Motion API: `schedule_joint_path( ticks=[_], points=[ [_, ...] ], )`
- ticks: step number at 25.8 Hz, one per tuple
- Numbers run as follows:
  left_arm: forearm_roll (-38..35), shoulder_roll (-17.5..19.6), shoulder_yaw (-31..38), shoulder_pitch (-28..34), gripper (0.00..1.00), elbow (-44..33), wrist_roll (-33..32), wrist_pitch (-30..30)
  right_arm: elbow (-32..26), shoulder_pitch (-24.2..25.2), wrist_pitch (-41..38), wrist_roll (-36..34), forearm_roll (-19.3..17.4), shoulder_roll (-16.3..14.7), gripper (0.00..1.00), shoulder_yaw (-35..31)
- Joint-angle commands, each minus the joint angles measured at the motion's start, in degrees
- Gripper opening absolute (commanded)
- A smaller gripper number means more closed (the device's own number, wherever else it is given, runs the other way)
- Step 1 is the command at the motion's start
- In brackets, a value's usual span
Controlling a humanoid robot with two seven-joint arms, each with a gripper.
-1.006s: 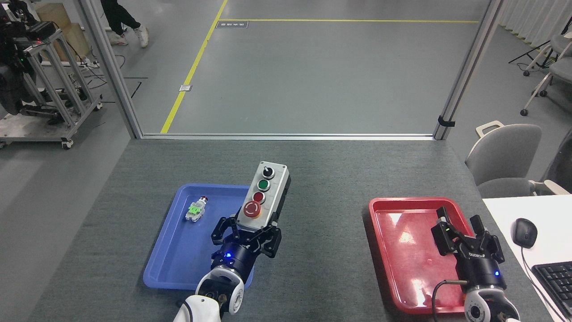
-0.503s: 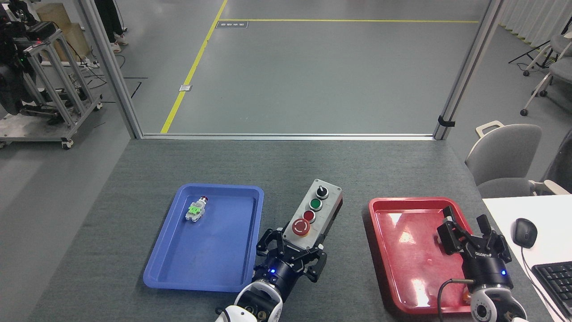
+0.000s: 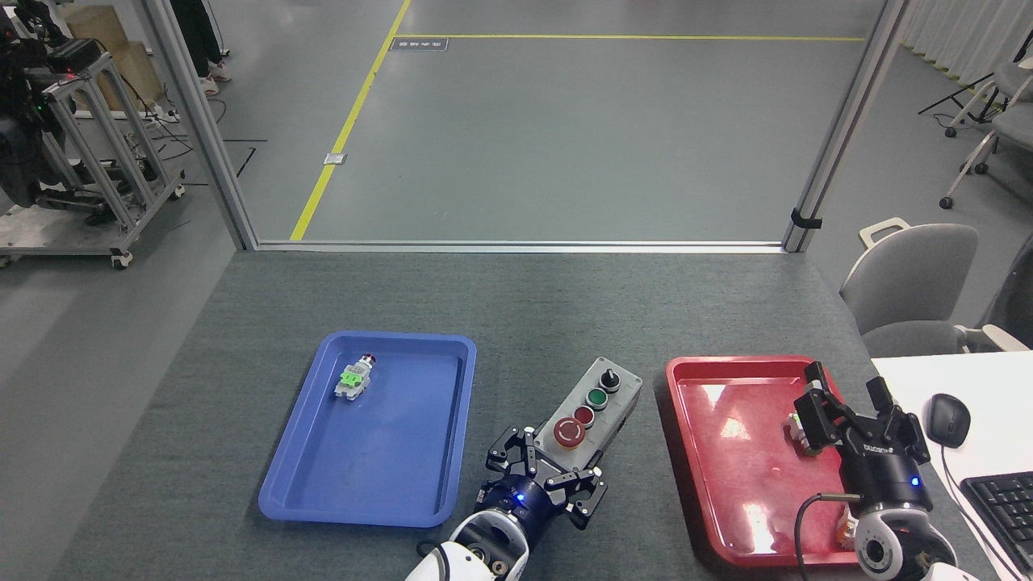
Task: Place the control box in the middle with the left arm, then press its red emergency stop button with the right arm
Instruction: 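Lower the control box onto the table between the trays with the left gripper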
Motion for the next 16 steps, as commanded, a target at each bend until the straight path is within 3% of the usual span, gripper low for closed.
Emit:
schedule_joint_path(
  ticks=[1,16],
  points=[
    [0.1,0.0,-0.4,-1.7,0.00,3.2,0.0,0.0,0.0,-0.1,-0.1,-0.3,-0.1,-1.0,0.99,0.0],
    [0.7,-0.1,-2.2,-2.1,0.00,6.1,0.1,0.0,0.2,0.0,-0.1,-0.1,0.4,-3.2,0.99,0.1]
  ],
)
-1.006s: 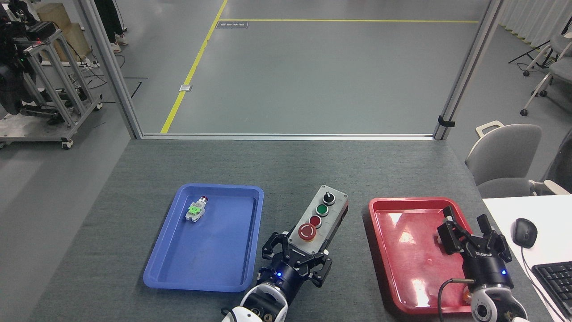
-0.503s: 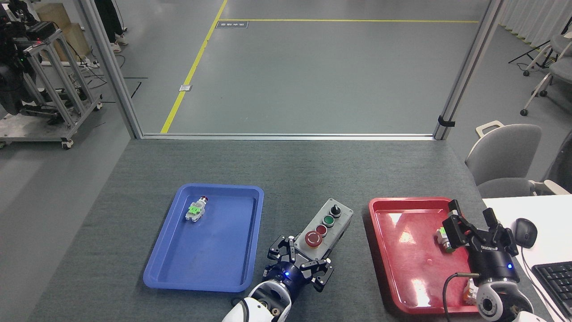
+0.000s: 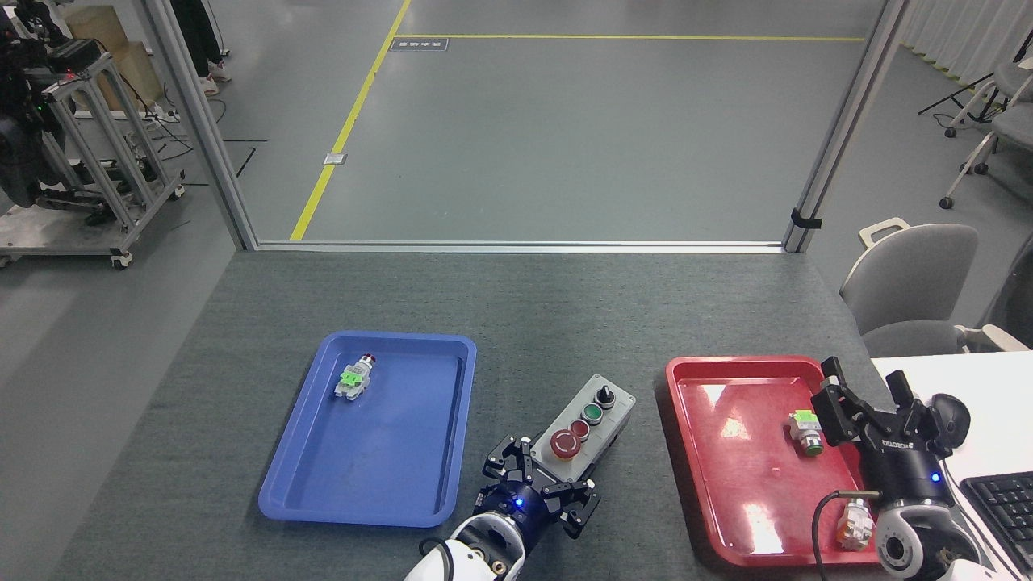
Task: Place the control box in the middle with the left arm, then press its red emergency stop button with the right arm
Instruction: 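Lower the control box onto the table between the trays with the left gripper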
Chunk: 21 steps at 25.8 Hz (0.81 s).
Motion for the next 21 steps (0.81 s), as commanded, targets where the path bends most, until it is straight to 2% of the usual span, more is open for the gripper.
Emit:
schedule_joint_path(
  ticks=[1,3,5,9,12,14,17,21],
  points=[
    [0.2,0.1,0.0,-0.1,0.08,0.1,0.0,0.0,0.1,0.1,0.1,0.3,0.1,-0.6,0.99,0.1],
    [0.2,0.1,0.0,-0.1,0.31,0.2,0.0,0.1,0.3,0.1,0.1,0.3,0.2,-0.6,0.99,0.1],
    [0.2,0.1,0.0,0.0,0.42,0.2,0.1,0.1,0.7,0.1,0.1,0.3,0.5,-0.7,0.99,0.2],
    [0.2,0.1,0.0,-0.1,0.46,0.3,0.1,0.1,1.0,0.1,0.1,0.3,0.6,-0.7,0.99,0.4],
    [0.3,0.1,0.0,-0.1,0.63,0.6,0.1,0.3,1.2,0.1,0.1,0.3,0.6,-1.0,0.99,0.4],
    [0.3,0.1,0.0,0.0,0.64,0.8,0.1,0.9,1.5,0.1,0.1,0.3,0.6,-1.1,0.99,0.4],
    [0.3,0.1,0.0,0.0,0.73,1.0,0.1,1.0,1.5,0.1,0.2,0.4,0.7,-1.1,0.99,0.5],
    [0.3,0.1,0.0,0.0,0.74,1.0,0.2,1.0,1.5,-0.3,0.2,0.3,4.7,-1.0,0.99,0.4]
  ],
)
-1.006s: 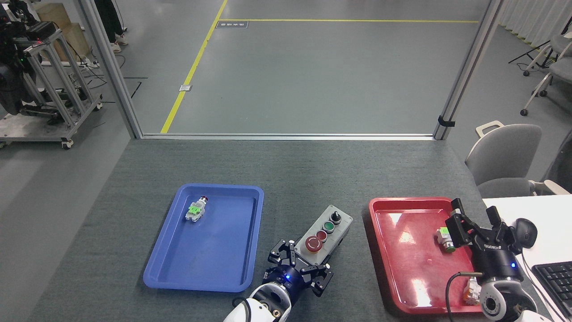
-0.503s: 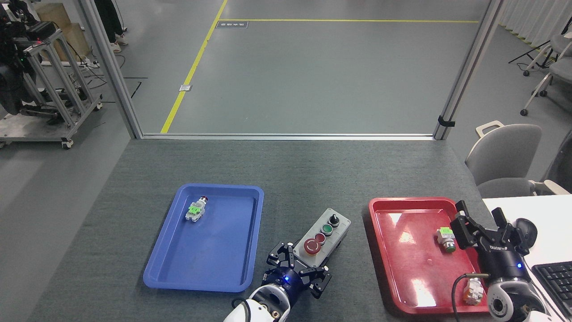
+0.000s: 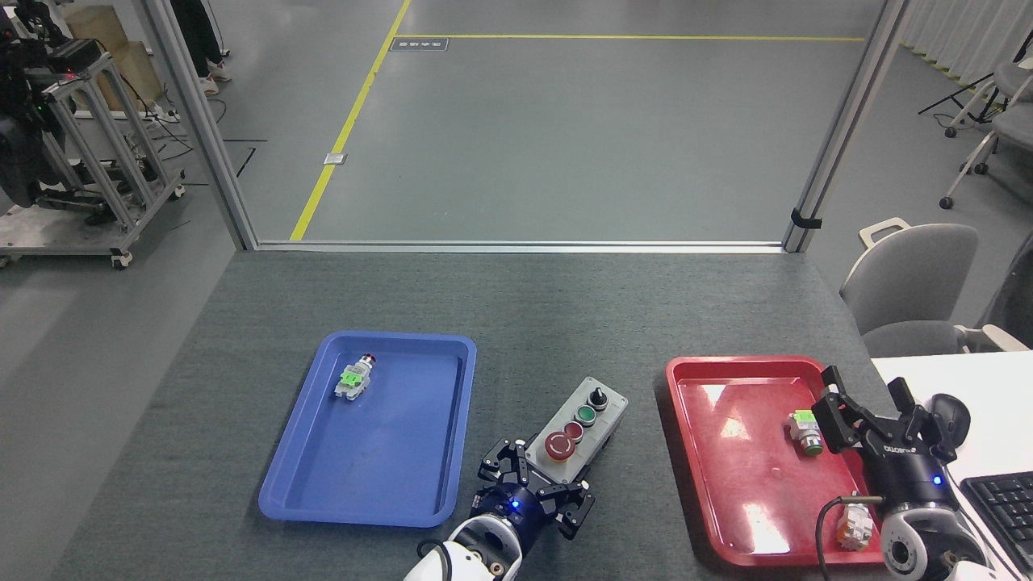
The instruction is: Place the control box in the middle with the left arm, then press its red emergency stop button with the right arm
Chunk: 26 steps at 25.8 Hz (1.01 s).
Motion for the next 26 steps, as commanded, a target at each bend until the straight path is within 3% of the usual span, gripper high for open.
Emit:
schedule_joint_path(
  ticks=[1,3,5,7,14,20,23,26],
  points=[
    [0.0,0.0,0.0,0.0,0.74,0.0,0.1,0.0,0.0,-0.2,0.0,-0.1,2.9,0.1,0.99,-0.1],
    [0.0,0.0,-0.2,0.0,0.76,-0.1,0.1,0.0,0.0,-0.2,0.0,-0.1,3.0,0.1,0.98,-0.1],
    [0.0,0.0,-0.2,0.0,0.85,-0.1,0.1,0.0,0.0,-0.2,-0.1,-0.2,3.1,0.1,0.93,0.0],
    [0.0,0.0,-0.2,0.0,0.86,-0.1,0.1,0.0,0.0,-0.2,-0.1,-0.2,3.1,0.1,0.81,0.1],
    [0.0,0.0,0.0,0.1,0.93,-0.3,0.1,0.0,1.5,-3.5,-2.7,-0.1,3.2,-1.7,0.03,8.9],
    [-0.2,1.1,0.3,3.4,0.97,-5.3,0.0,-0.6,3.5,-6.9,-17.5,-0.1,3.5,-4.2,0.00,11.5],
    [-0.1,3.1,0.4,6.0,0.98,-10.8,-0.1,-0.8,3.5,-8.5,-23.6,0.3,5.2,-4.2,0.00,13.7],
    [-0.1,6.2,0.4,8.5,0.98,-15.7,-0.1,-0.8,4.1,-9.8,-24.6,0.6,8.3,-3.6,0.00,19.2]
  ],
)
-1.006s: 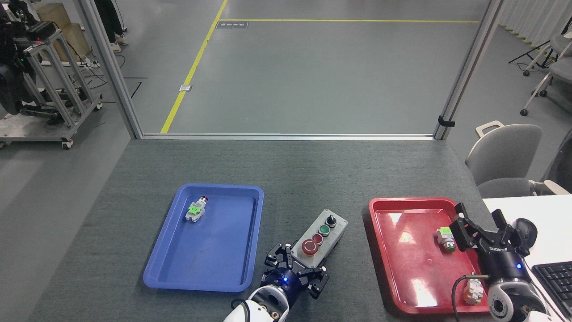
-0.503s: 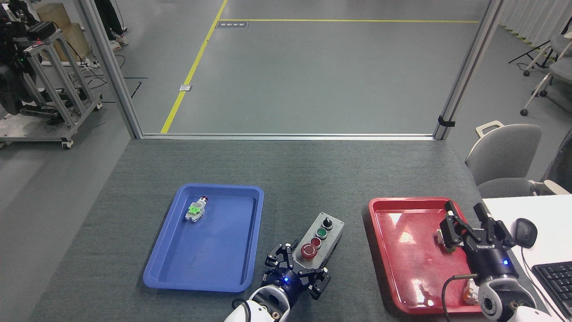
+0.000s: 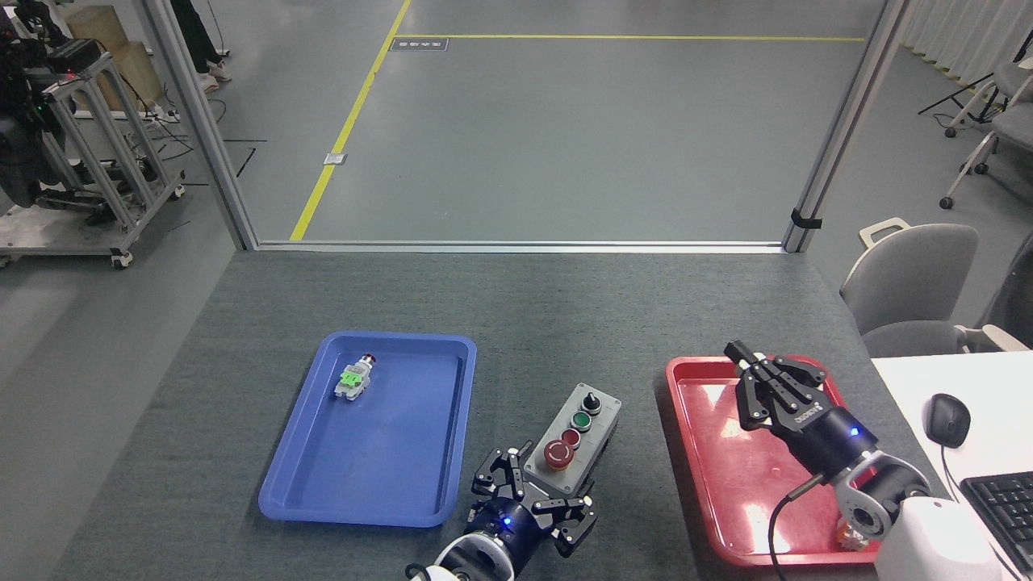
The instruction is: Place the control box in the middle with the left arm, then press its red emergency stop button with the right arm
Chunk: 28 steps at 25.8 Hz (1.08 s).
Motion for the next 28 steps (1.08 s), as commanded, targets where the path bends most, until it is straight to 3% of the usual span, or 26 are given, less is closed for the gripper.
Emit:
schedule_joint_path(
  ticks=[1,8,14,20,28],
  points=[
    [0.0,3.3,0.1,3.1,0.98,-5.8,0.0,-0.1,1.1,-1.7,-2.4,0.9,3.4,0.8,0.00,6.0],
    [1.4,10.6,1.6,10.1,0.98,-19.1,-0.1,-0.2,6.4,-6.3,-1.4,13.8,8.3,8.1,0.00,13.2],
    [4.9,16.0,8.1,14.4,0.99,-25.9,-0.1,-3.8,6.5,-6.3,-1.3,14.2,8.4,10.1,0.00,13.4],
    [8.1,16.7,21.6,16.8,0.99,-26.6,0.2,-10.4,6.6,-6.3,-1.2,14.4,8.8,11.8,0.00,15.7],
    [10.0,15.9,34.4,16.5,0.99,-26.3,0.9,-10.6,6.8,-6.2,-1.0,14.5,12.3,13.0,0.00,16.9]
  ],
)
